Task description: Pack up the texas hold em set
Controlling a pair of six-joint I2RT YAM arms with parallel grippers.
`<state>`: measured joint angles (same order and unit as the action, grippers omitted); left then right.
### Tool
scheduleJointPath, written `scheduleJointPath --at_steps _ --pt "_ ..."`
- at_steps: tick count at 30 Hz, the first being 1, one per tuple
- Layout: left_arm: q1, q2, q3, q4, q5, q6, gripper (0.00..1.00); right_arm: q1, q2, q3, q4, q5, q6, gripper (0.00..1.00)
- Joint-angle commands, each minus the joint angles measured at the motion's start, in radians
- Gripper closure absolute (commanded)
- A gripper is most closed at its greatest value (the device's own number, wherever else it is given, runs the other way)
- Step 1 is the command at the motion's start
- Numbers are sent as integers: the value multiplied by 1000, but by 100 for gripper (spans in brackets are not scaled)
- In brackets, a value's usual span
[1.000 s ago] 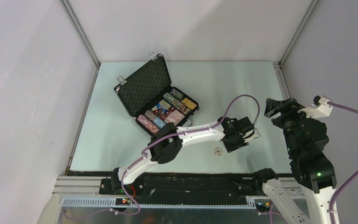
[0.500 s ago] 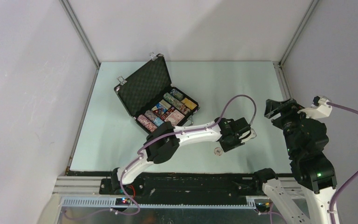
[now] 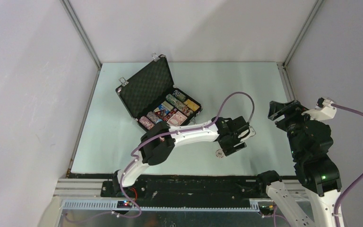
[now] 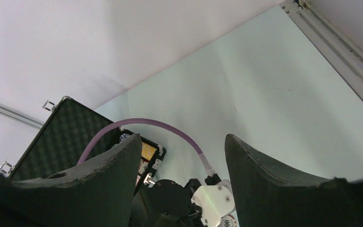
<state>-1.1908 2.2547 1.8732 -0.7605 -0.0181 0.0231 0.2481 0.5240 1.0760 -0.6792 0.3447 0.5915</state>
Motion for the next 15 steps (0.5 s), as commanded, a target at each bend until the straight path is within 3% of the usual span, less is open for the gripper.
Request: scheduleJointPath --at_steps 1,8,15 --pt "0 -46 30 73 68 -16 24 -4 -11 1 6 10 -4 32" --pt "0 70 182 8 88 -16 25 -3 -11 2 6 10 -4 32" --pt "0 129 209 -6 83 -15 29 -4 -10 1 8 17 -8 32"
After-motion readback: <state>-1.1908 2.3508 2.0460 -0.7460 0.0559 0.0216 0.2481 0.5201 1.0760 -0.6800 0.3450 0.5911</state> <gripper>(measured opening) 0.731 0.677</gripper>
